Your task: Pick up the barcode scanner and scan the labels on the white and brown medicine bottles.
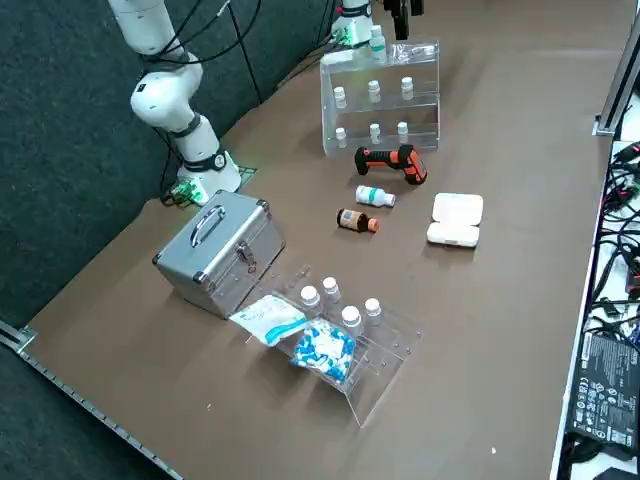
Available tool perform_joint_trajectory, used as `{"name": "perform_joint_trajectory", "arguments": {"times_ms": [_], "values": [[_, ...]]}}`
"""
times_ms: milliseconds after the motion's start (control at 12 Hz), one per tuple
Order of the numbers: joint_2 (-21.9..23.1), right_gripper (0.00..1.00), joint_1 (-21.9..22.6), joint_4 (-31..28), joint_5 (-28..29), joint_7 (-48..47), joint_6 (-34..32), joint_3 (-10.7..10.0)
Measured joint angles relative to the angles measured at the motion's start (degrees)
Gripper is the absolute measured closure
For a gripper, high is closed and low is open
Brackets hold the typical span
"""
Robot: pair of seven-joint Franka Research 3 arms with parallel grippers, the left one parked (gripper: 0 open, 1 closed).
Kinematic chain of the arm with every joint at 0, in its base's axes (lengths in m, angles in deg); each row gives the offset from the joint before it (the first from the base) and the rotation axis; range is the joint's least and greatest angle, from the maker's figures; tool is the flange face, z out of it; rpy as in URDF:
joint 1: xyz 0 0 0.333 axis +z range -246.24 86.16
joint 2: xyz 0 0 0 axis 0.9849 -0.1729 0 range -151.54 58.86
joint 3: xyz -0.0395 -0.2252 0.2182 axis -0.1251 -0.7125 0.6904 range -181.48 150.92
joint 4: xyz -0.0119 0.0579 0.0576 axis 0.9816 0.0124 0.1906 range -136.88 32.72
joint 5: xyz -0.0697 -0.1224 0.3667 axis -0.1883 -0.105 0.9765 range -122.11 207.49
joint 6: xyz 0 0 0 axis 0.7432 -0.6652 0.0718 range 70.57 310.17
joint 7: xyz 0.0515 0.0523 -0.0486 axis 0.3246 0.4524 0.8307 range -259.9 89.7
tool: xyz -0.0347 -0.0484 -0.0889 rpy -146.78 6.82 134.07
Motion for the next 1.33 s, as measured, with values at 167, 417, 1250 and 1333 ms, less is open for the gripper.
{"name": "perform_joint_trajectory", "arguments": {"times_ms": [167,417,1250,1333], "values": [[0.68,0.00,-0.87,-0.35,-1.51,-0.07,-1.71,0.33],[4.12,0.00,-6.66,-5.67,-3.77,-0.14,-3.73,4.59],[13.22,0.00,-18.37,-18.18,-3.31,1.56,1.62,13.88],[13.19,0.00,-18.31,-18.18,-3.16,1.56,1.96,14.04]]}}
